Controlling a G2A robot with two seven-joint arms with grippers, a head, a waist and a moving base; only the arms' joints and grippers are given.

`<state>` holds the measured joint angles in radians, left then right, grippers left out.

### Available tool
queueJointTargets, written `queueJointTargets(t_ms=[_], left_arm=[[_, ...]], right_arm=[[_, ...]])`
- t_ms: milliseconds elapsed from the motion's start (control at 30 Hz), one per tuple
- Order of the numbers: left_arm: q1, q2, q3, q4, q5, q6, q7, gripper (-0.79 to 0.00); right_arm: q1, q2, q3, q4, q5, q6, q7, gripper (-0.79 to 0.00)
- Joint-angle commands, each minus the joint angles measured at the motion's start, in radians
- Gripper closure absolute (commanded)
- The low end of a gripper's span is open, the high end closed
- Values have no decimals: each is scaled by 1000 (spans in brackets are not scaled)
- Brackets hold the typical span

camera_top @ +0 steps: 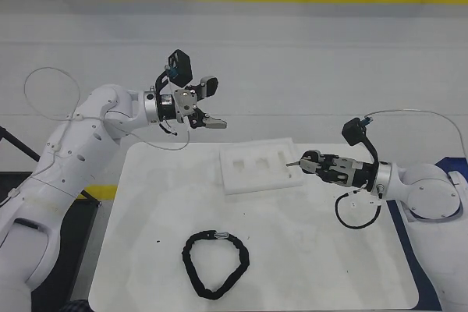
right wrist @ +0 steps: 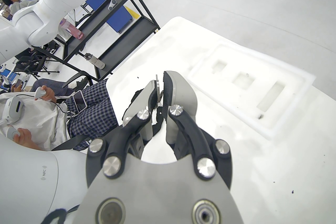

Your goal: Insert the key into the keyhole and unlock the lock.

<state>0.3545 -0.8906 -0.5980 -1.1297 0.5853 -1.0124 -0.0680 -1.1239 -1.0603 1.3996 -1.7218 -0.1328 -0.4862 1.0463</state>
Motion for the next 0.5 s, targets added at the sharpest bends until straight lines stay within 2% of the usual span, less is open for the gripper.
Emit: queueJointTargets(t_ms=[0, 267, 467], left_arm=[[20, 7, 5, -16, 6, 0, 20, -785], [94, 21, 50, -90, 65, 0, 148, -785], [108, 28, 103, -100, 183, 0, 249, -785]], right_arm=[[0, 0, 0, 0, 0, 0, 0, 0], [0, 0, 0, 0, 0, 0, 0, 0], [0, 0, 0, 0, 0, 0, 0, 0]])
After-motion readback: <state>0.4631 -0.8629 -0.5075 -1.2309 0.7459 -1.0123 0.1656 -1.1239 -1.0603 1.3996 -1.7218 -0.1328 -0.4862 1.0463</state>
